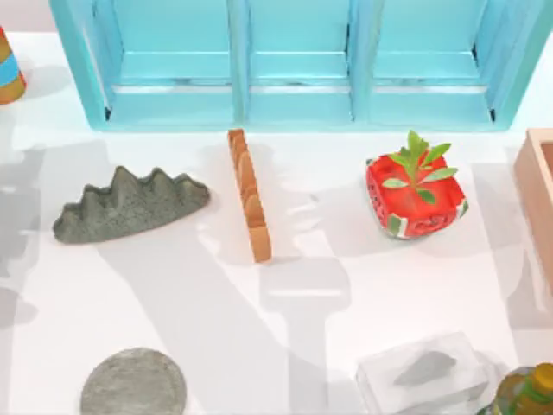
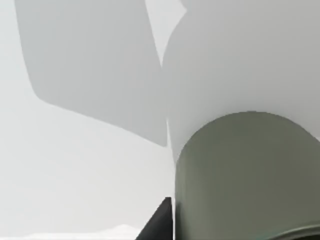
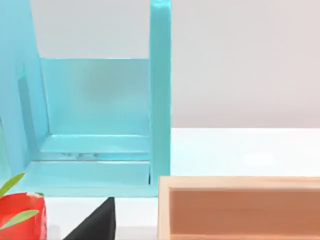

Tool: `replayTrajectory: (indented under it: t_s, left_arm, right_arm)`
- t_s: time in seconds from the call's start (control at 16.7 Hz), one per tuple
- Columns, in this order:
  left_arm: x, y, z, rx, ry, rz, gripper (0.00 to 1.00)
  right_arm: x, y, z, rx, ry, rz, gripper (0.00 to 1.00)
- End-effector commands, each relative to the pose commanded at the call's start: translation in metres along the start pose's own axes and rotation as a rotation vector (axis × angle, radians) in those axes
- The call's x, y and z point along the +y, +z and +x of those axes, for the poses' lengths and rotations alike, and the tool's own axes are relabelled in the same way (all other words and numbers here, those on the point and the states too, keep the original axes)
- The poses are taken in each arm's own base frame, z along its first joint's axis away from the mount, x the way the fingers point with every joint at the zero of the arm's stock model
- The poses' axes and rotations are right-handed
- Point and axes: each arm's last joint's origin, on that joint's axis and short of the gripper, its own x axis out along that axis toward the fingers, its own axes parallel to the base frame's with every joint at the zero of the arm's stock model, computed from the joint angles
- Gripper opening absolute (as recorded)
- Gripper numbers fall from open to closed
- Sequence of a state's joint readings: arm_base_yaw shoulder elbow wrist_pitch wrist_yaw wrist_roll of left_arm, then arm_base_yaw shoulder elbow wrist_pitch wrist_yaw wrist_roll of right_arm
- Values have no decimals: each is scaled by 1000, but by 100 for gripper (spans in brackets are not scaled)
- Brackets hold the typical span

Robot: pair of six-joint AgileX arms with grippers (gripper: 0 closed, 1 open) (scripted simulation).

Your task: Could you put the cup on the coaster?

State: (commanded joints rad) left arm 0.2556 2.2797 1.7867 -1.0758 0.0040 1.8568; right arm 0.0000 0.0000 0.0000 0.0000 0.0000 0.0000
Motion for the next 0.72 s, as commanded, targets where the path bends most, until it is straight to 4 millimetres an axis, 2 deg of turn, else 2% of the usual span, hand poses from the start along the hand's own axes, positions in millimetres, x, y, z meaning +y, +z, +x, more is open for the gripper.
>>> replayTrajectory:
  t_s: [0.12, 0.18, 0.72]
  left_arm:
    - [0, 0, 0, 0, 0, 0, 2]
    - [0, 0, 0, 0, 0, 0, 0]
    - [0, 1, 0, 0, 0, 4, 0]
  right_arm:
    - [0, 0, 0, 0, 0, 0, 100]
    - [0, 0, 0, 0, 0, 0, 100]
    - [0, 0, 0, 0, 0, 0, 100]
